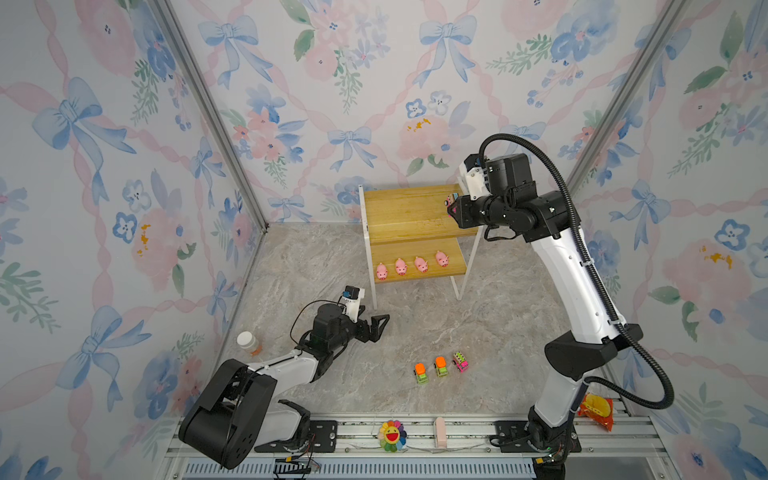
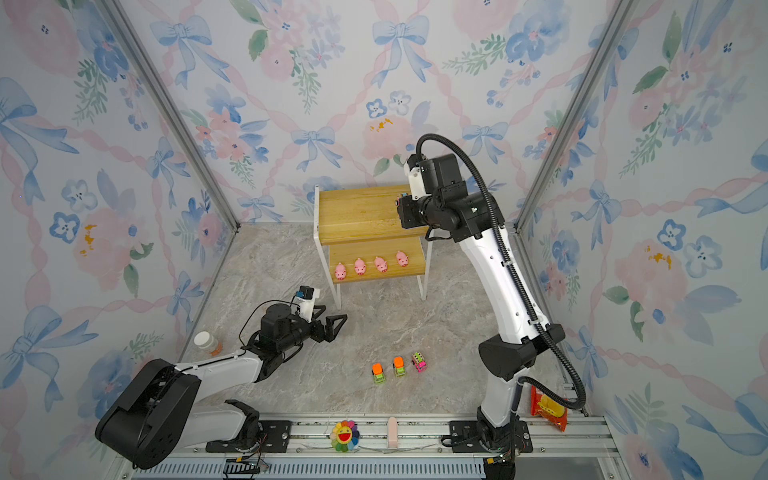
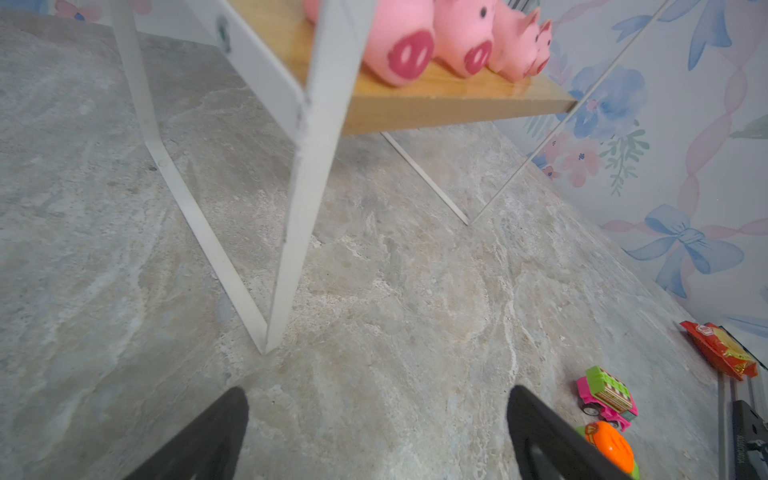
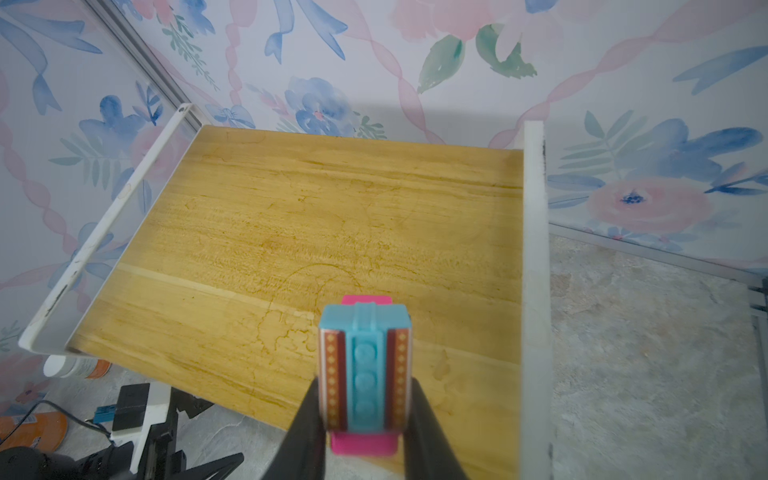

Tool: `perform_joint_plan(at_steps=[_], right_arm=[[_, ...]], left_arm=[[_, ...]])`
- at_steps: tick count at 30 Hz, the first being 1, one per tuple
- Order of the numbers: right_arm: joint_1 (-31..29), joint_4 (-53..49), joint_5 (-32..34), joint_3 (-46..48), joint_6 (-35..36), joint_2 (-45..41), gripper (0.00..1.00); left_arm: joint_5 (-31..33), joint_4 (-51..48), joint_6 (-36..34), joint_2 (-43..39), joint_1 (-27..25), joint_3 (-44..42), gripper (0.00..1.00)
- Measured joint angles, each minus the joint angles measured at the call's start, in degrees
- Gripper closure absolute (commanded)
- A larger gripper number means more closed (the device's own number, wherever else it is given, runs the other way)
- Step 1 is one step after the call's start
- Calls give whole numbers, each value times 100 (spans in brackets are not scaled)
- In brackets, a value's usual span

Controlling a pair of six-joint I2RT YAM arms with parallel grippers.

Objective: Place and organize the plastic toys onto the shelf
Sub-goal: 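Lift the car with the right gripper and carry it over the upper shelf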

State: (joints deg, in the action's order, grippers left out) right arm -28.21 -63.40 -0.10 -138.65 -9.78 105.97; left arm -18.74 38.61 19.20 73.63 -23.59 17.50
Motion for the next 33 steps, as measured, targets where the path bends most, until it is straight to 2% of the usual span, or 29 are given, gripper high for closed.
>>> perform_joint_plan(at_steps=[33], right_arm=[[-9,-334,599,-4,-66,273,75]], left_arm=[[7,-256,-4,-157,0,7,2]])
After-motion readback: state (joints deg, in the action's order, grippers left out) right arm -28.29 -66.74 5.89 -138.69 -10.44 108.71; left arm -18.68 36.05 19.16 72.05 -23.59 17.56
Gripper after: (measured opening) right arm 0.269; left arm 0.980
